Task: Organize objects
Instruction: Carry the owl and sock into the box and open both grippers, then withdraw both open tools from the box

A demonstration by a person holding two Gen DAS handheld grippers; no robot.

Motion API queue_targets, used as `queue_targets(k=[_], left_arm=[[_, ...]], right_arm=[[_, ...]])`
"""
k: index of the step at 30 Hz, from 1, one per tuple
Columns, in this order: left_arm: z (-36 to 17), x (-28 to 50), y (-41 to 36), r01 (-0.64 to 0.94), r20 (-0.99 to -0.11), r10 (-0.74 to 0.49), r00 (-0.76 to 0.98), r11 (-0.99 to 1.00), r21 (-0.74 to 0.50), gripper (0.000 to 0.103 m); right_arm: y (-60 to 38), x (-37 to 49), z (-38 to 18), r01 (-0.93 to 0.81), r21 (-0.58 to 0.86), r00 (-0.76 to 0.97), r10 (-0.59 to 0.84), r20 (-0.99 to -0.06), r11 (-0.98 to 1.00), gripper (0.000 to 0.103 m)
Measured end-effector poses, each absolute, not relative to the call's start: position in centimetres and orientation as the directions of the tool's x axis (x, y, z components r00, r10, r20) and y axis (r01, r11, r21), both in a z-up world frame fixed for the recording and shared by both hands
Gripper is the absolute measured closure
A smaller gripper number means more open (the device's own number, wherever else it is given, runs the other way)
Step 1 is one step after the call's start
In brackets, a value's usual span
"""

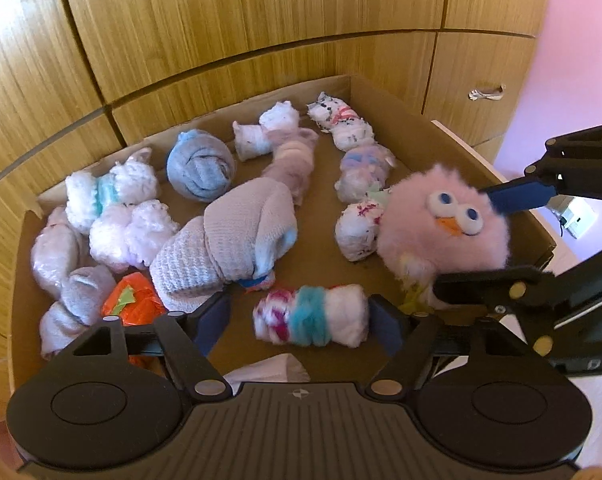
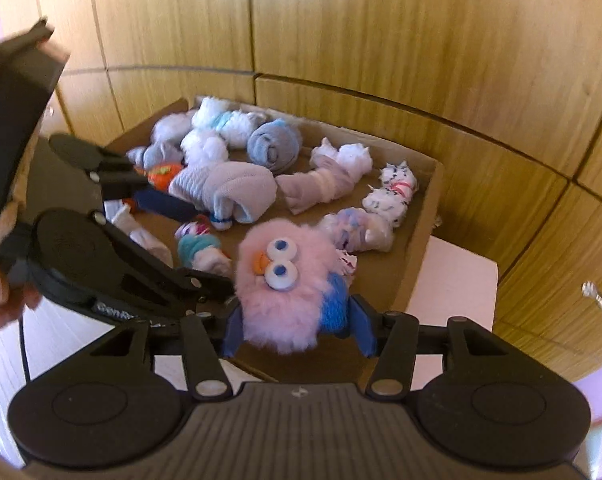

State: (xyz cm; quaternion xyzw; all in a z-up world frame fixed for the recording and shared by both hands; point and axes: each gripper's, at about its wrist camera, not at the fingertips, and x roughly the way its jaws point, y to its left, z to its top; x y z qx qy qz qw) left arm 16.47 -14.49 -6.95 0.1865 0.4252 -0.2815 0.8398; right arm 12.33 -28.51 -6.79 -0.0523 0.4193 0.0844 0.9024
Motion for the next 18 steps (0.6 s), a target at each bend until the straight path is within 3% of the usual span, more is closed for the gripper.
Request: queue_targets(k=[7,13,18], left_arm=[[-6.3,15.9,-13.9,0.619,-0.806,-0.322,0.496,0.782,0.069,0.013],[-4.3,14.2,-12.9,0.562,-0.750,-0.320,0.578,0.823,0.081,0.001],[-2.4,11.6,-11.4,0.527,-0.713,-0.318,0.624,0.846,0.084,0.001]], right_arm=[[-28.5,11.5,-6.4,-0.184,-0.040,0.650,0.091,-0.755,0.982,0.044],[-29.0,9.7,-4.6,-0.140,-0.027,0.704,0.080,-0.705,0.990,0.029],[-28.6,8.1,-3.1,-0.128,-0.015,0.742,0.086,-0.665,0.992,0.024]])
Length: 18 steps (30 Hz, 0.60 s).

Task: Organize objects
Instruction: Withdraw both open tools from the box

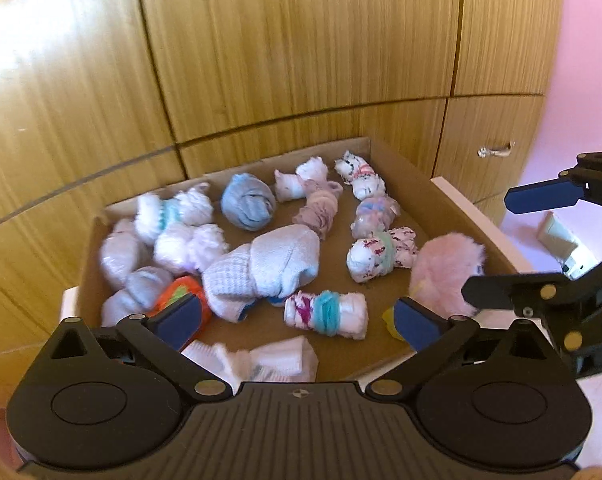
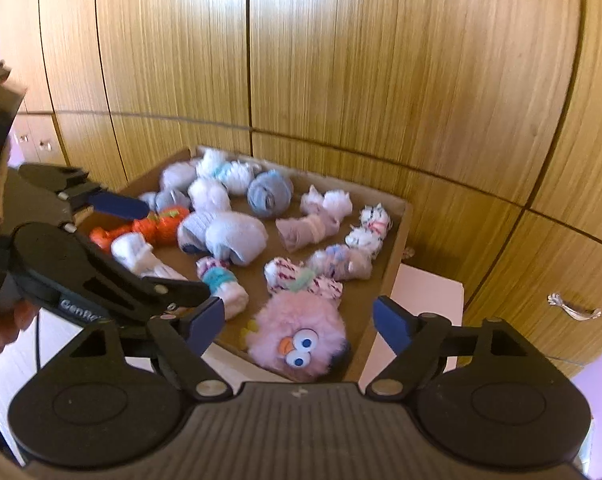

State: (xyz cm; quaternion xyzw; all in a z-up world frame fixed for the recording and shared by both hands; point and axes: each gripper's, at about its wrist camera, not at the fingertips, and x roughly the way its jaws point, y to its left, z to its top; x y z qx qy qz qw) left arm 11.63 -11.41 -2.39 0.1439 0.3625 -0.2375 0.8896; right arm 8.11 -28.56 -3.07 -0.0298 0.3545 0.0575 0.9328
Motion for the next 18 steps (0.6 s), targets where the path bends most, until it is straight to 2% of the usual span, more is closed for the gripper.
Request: queue_targets(k=[4,11,18], left_arm=[[-1.2,9.7,-10.3,0.507,-0.692,-0.312,0.651,0.857,0.090,0.001],[0.0,7.2,-8.4,0.472,-0.684,-0.298,0.666,0.878,0.076,0.001],[-0.4,4.5,-6.6,0.419,-0.682,-0.235,0.693,0.901,0.114,0.001]], right_arm=[[-27.9,6.5,-2.2,-0.113,0.002,0.766,0.089,-0.637,0.994,0.021],[-26.5,3.8,-1.2,-0.097,0.037,0.808,0.101,-0.580,0.995,0.010],[-25.1,1.8,-1.9,-0.080,0.080,0.817,0.111,-0.566,0.994,0.009]])
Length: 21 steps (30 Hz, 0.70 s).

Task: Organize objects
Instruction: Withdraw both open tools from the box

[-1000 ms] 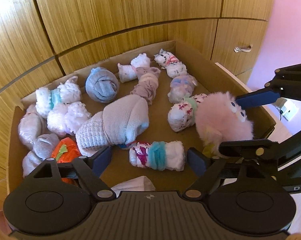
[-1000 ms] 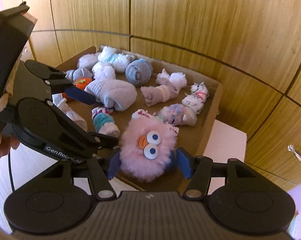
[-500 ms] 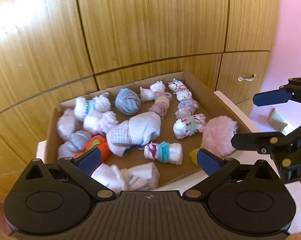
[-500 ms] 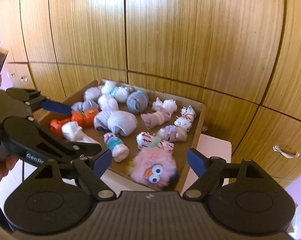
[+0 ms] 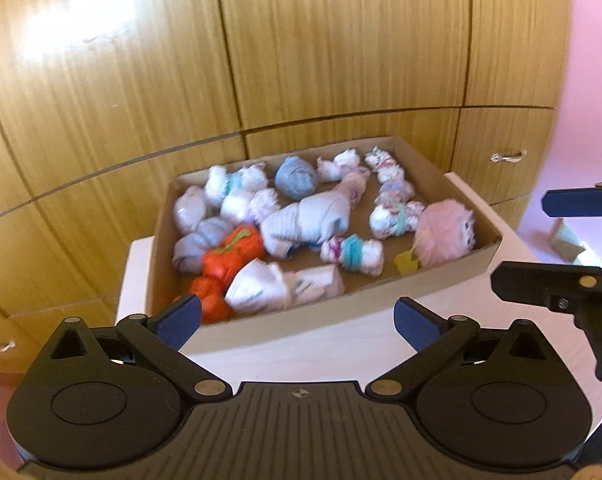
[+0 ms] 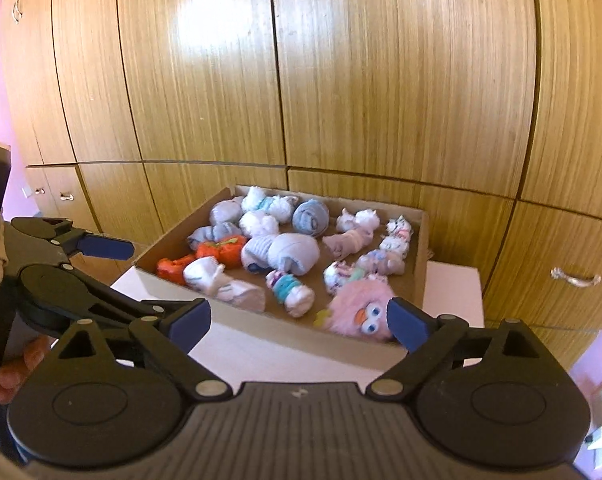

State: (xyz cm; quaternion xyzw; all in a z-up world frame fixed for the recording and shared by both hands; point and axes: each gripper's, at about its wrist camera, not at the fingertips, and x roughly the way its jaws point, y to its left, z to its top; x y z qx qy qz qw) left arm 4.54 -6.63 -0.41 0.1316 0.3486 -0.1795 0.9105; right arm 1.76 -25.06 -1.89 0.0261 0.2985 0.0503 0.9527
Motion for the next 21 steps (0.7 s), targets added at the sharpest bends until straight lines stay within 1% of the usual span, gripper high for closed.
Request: queue_targets(k=[3,7,13,19,21], left_arm=[[-0.4,3.7,-5.9,0.412,-0.671,-0.244,0.700,0.906,0.099,0.001],[-0.1,2.9,-4.8,0.419,-0.669,-0.291,0.684,0.907,0.033,0.001],[-0.3,2.0,-4.1,0.431,-0.671,-0.318,0.670,0.902,0.002,0.001],[-0.1,1.8,-3.9,0.425,-0.661,-0.297,0.689,0.905,0.036,0.001],[-0.1,2.0,-3.9,0.405,-0.657,-0.271,0.703,0.913,0.057,0.001]], right_arm=[[-24.4,1.1,-2.4,-0.079,0.089,0.812,0.116,-0.572,0.993,0.009],[-23.5,0.2,-2.8,-0.076,0.089,0.810,0.114,-0.575,0.993,0.008],[-22.8,-0.6,-3.4,-0.060,0.100,0.812,0.107,-0.574,0.993,0.007],[-22.5,-0.4,-3.4,-0.060,0.096,0.813,0.105,-0.572,0.994,0.007],[-22.5,-0.1,-3.4,-0.063,0.092,0.814,0.105,-0.571,0.994,0.006]])
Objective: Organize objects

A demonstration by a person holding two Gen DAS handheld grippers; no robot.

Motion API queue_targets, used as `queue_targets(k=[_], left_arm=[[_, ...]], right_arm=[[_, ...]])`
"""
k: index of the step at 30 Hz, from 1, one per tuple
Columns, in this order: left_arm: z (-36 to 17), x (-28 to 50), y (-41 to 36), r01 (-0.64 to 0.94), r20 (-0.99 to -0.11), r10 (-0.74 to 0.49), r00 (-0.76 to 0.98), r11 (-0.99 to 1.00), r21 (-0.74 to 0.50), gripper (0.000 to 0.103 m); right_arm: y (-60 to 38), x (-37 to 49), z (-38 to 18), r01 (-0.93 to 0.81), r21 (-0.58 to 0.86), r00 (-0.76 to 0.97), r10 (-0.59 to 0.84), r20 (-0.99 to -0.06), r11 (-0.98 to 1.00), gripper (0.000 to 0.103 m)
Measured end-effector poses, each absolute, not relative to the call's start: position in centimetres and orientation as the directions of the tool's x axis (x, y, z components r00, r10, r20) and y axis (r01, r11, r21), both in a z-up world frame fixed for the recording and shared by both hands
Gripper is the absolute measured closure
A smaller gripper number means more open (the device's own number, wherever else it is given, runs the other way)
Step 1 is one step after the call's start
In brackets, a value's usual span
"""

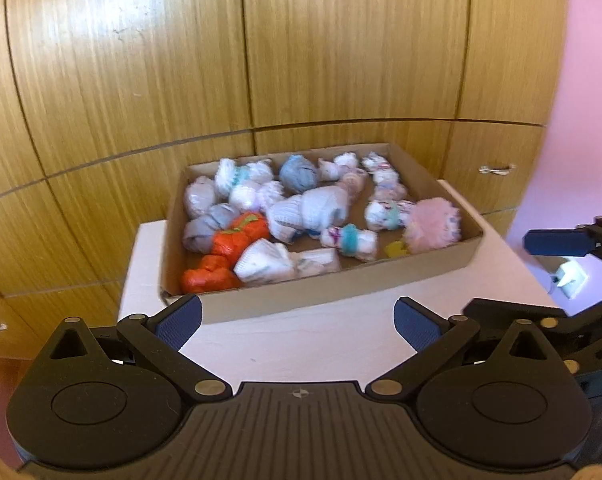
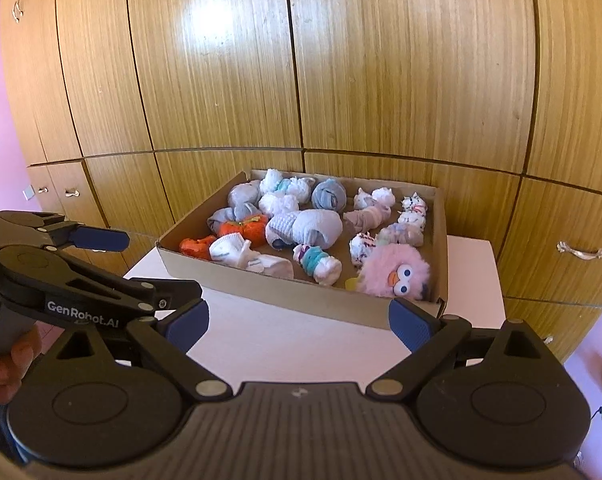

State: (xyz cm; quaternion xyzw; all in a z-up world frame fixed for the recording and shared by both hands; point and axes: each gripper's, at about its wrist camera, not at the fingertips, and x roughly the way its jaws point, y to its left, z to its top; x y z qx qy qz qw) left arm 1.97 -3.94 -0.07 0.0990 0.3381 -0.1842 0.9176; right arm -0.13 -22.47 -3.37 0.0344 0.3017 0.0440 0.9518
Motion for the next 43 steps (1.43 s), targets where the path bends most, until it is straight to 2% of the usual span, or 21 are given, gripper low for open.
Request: queue_targets(k=[9,15,24,43], left_arm=[[-0.8,3.7,-4.0,0.352,-0.683,-0.200,0.702,0.932,0.089,0.001],[-1.3,5.1,-3.5,0.338,-0.721,-0.214,0.659,0.941,0.029,0.001],[-1.8,6.6,-3.9,0.321,-0.741,-0.133,0.659,0.940,0.118,0.001],[0.3,9.5,-4.7,0.348,-0.707,-0.181,0.684,0.932,0.098,0.001]], right_arm=[[-22.7,1.4,-4.0,-0.049,0.101,0.807,0.100,-0.582,0.994,0.006],[-22.8,2.0,-4.7,-0.039,0.115,0.804,0.099,-0.586,0.993,0.005],[-23.1,2.9,-5.4,-0.033,0.131,0.797,0.105,-0.595,0.991,0.004],[-23.5,6.5,-5.3,-0.003,0.127,0.782,0.082,-0.618,0.992,0.001]])
